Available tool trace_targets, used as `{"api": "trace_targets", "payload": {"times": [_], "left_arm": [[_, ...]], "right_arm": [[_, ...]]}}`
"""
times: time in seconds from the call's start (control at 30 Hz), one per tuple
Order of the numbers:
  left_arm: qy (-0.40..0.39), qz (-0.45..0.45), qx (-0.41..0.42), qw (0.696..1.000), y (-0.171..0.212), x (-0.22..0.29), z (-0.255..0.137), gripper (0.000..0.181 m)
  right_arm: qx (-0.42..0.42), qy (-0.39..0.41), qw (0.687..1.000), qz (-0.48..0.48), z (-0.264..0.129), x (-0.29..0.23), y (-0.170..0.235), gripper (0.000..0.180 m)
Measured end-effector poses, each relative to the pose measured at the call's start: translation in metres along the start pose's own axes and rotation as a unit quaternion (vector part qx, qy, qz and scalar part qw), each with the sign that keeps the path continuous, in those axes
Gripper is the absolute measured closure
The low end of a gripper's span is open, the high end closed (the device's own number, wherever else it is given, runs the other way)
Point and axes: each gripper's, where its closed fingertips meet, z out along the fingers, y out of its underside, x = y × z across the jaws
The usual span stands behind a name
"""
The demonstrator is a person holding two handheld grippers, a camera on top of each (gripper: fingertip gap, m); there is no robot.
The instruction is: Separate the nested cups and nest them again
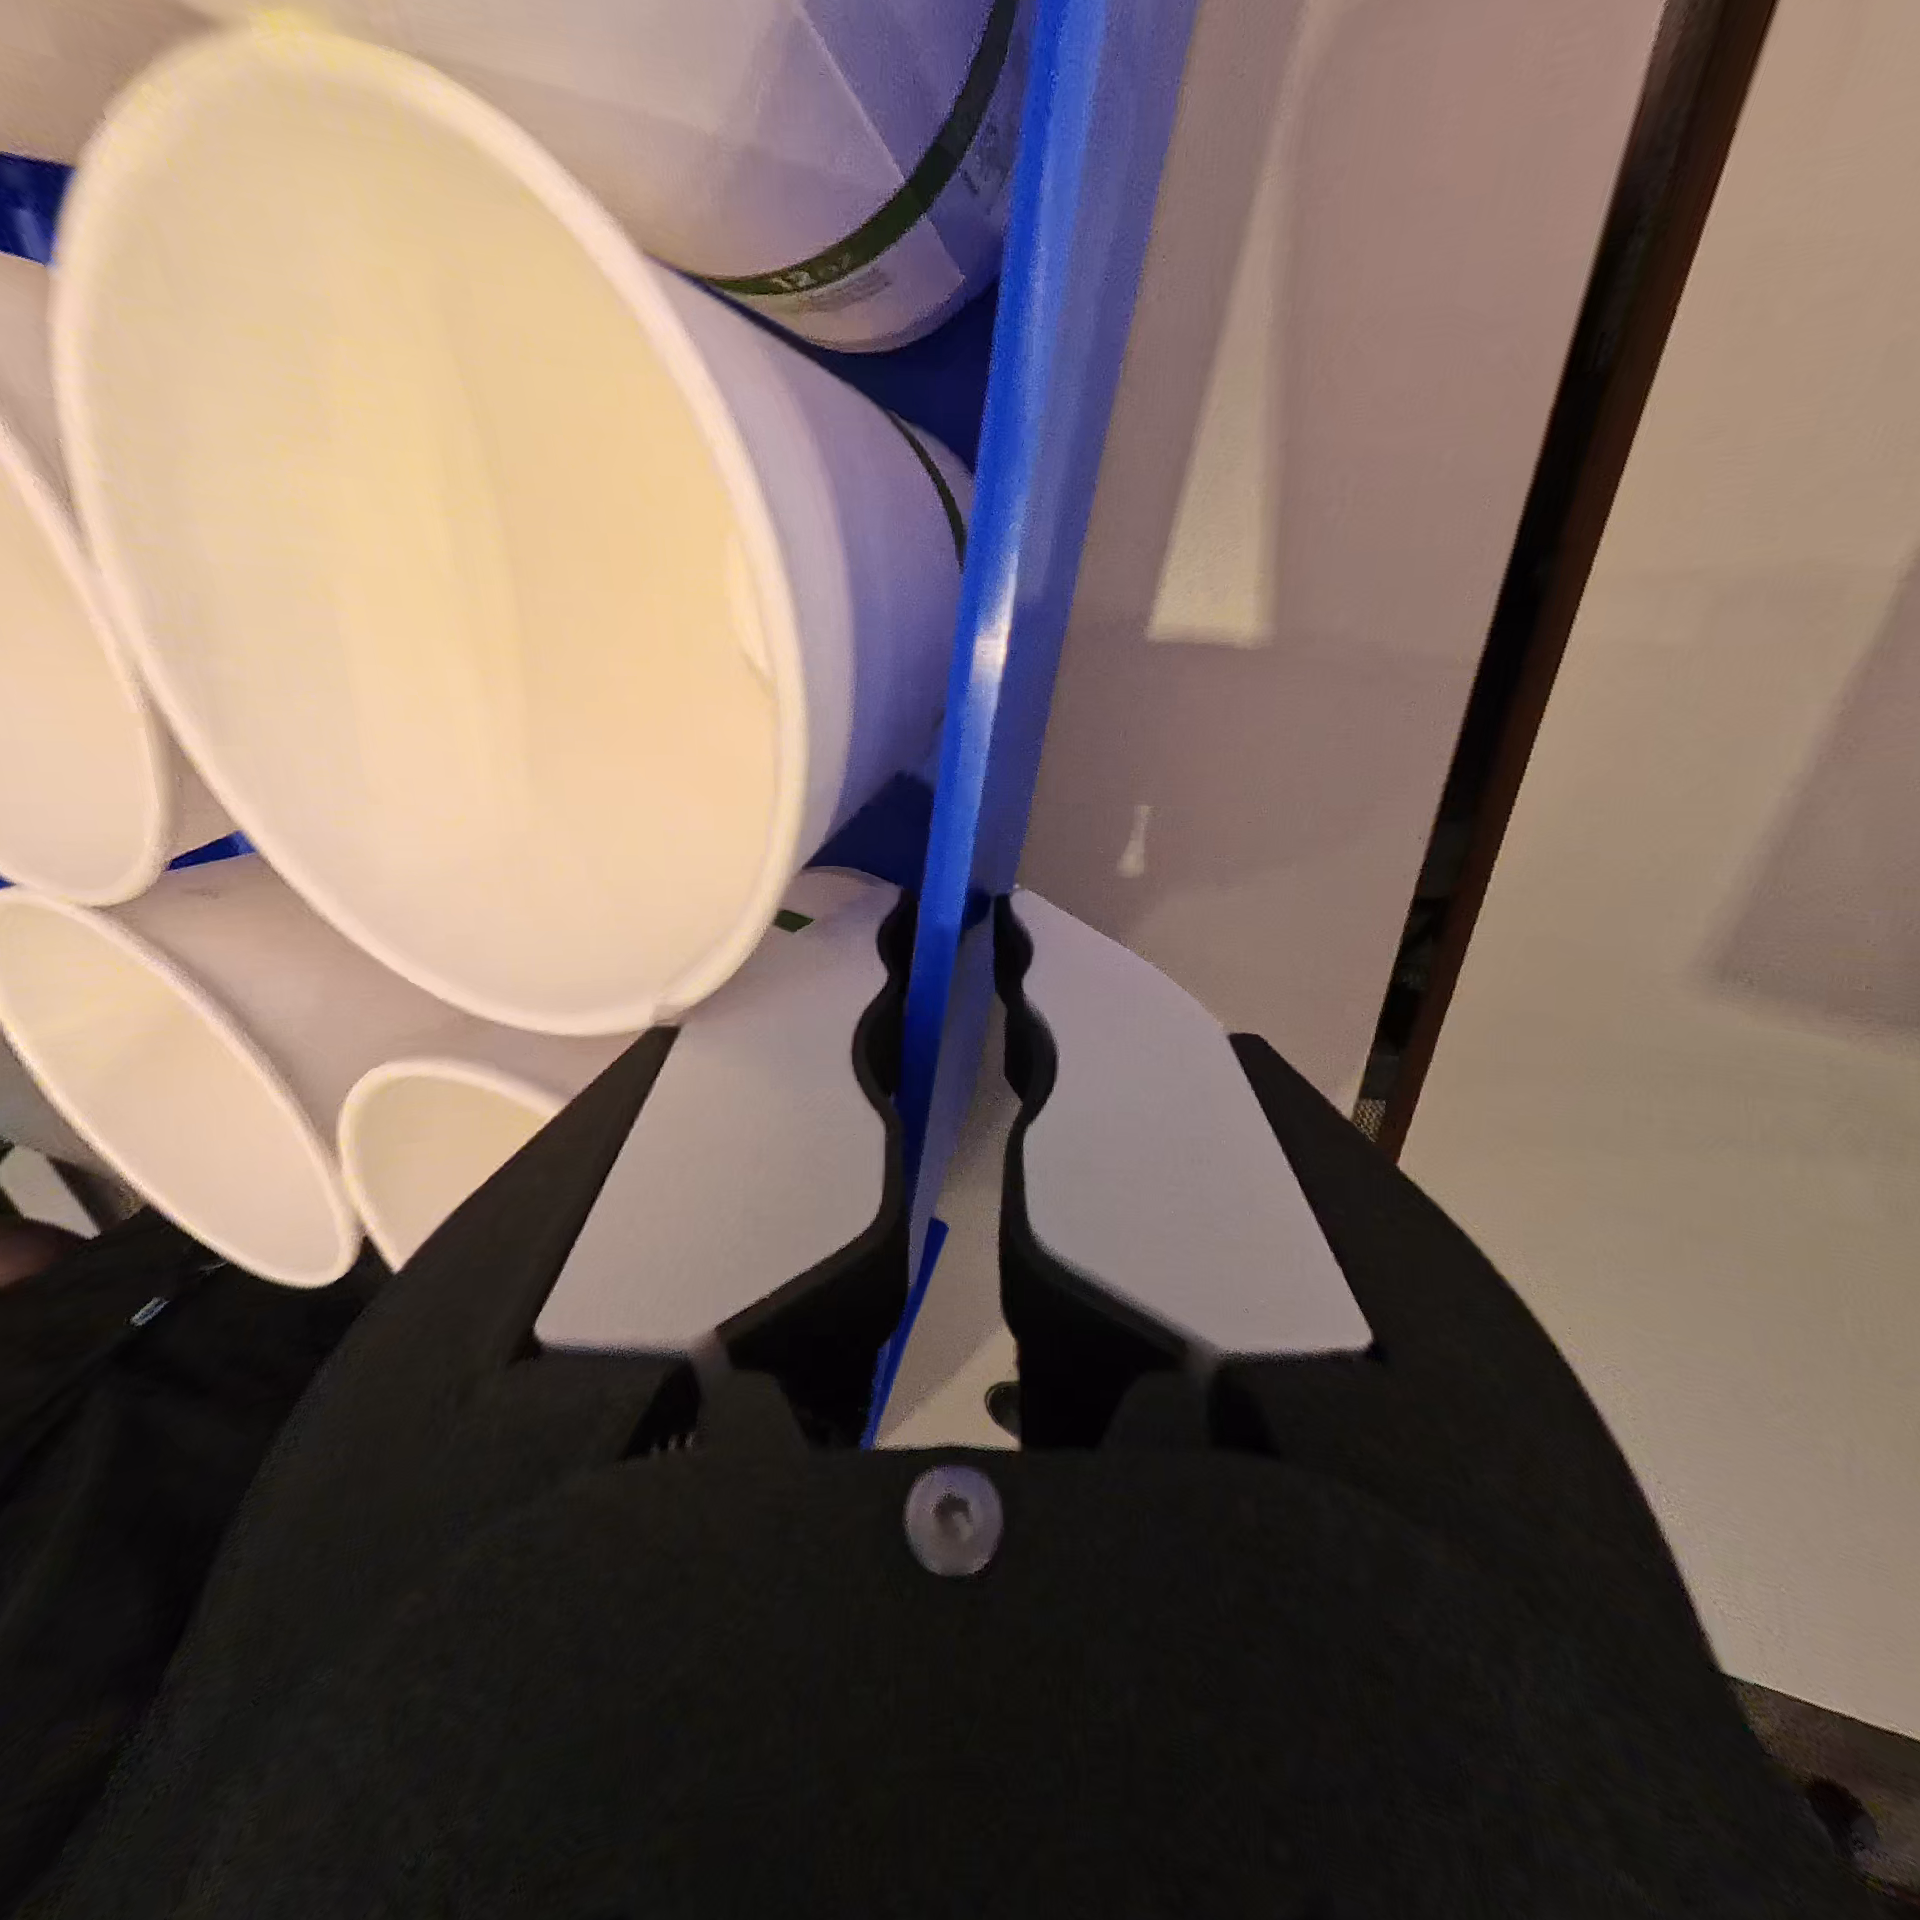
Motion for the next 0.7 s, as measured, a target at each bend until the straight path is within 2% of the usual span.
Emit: {"api": "trace_targets", "payload": {"times": [0.1,0.4,0.7], "left_arm": [[0.001,0.003,-0.004,1.0,-0.0009,0.0015,0.0016,0.121],[0.001,0.01,0.001,1.0,-0.0041,0.0037,-0.0009,0.122],[0.004,0.01,0.001,1.0,-0.002,0.0041,-0.0033,0.123]], "right_arm": [[-0.007,0.009,1.0,-0.004,0.0101,0.0014,0.0032,0.167],[-0.011,0.049,0.999,0.01,0.0088,0.0047,0.0021,0.173],[-0.025,0.027,0.999,0.038,0.0097,0.0025,0.005,0.173]]}}
